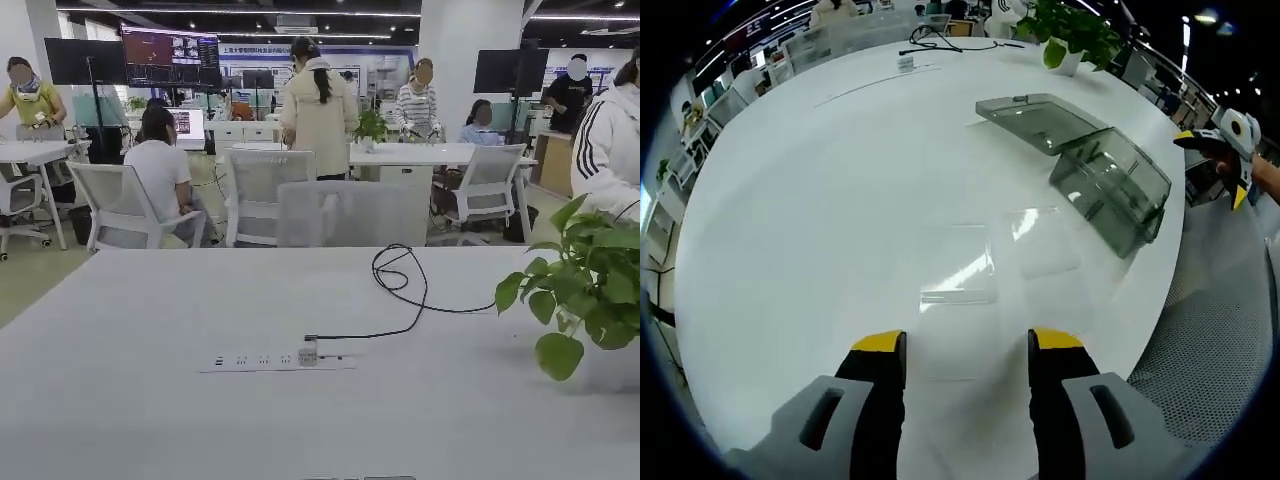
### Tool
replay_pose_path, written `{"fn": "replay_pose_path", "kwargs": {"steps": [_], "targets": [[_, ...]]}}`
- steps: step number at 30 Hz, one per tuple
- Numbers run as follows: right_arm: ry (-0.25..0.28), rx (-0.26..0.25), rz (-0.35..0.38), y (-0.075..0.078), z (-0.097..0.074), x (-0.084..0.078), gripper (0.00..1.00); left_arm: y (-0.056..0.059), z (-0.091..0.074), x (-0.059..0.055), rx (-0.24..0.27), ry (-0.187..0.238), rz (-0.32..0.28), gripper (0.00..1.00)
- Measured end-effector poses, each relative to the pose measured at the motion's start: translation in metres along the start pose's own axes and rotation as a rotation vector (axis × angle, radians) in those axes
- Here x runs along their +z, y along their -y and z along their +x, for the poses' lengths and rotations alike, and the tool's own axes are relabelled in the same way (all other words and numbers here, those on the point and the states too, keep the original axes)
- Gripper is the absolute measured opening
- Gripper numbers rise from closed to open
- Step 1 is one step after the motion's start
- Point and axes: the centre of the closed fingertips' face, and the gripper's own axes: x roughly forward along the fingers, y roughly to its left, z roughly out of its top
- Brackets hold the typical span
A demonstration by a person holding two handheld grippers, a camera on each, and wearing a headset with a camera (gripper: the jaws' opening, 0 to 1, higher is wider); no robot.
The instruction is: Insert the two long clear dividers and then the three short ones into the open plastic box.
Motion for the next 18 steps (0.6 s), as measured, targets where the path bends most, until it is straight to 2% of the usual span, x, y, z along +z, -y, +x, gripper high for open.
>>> {"fn": "replay_pose_path", "kwargs": {"steps": [3,6,7,13,18], "targets": [[-0.001,0.002,0.000,-0.0008,0.0007,0.0003,0.95,-0.0002,0.0009,0.0015,0.021,-0.019,0.020,0.44],[-0.001,0.003,0.001,-0.0006,0.0012,0.0005,0.95,-0.0052,0.0009,-0.0014,0.068,-0.066,0.082,0.40],[-0.001,0.003,0.001,-0.0006,0.0013,0.0006,0.95,-0.0018,0.0028,0.0006,0.052,-0.062,0.064,0.39],[0.003,0.002,0.004,-0.0001,0.0020,0.0012,0.94,-0.0019,0.0039,0.0031,0.067,-0.082,0.040,0.33],[0.004,0.004,0.002,0.0001,0.0027,0.0013,0.94,-0.0025,0.0039,0.0034,0.072,-0.095,0.027,0.32]]}}
